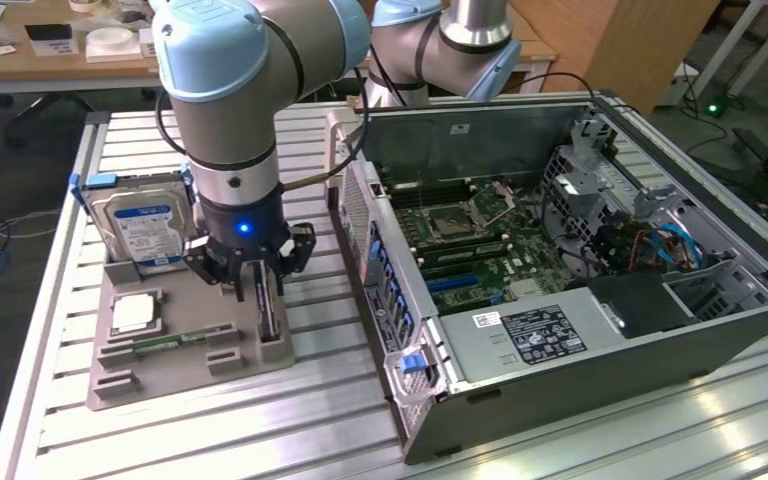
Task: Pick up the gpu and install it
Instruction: 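Pick up the gpu and move the gpu toward the slot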
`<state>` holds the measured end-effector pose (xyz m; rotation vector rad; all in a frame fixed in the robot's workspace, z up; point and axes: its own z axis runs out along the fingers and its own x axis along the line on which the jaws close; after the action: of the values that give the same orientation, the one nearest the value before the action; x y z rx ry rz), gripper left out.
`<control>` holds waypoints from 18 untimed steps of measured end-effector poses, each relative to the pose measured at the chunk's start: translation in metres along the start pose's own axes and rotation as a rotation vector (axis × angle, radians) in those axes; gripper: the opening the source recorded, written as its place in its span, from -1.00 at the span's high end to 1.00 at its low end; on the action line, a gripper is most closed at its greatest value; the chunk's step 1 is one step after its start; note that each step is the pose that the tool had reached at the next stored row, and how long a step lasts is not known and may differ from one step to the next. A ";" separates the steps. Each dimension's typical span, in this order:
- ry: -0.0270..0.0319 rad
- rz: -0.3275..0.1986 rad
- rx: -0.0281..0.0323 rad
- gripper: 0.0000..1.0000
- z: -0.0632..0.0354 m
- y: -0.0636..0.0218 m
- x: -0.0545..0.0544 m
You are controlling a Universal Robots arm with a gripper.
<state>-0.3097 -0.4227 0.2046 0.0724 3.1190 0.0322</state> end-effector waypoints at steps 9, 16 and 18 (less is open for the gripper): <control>0.0001 0.000 0.0000 0.24 0.0000 0.0000 0.000; 0.0000 0.000 0.0000 0.24 0.0001 0.0001 -0.002; 0.0000 0.000 0.0000 0.24 0.0001 0.0001 -0.002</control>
<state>-0.3077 -0.4227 0.2045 0.0724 3.1191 0.0321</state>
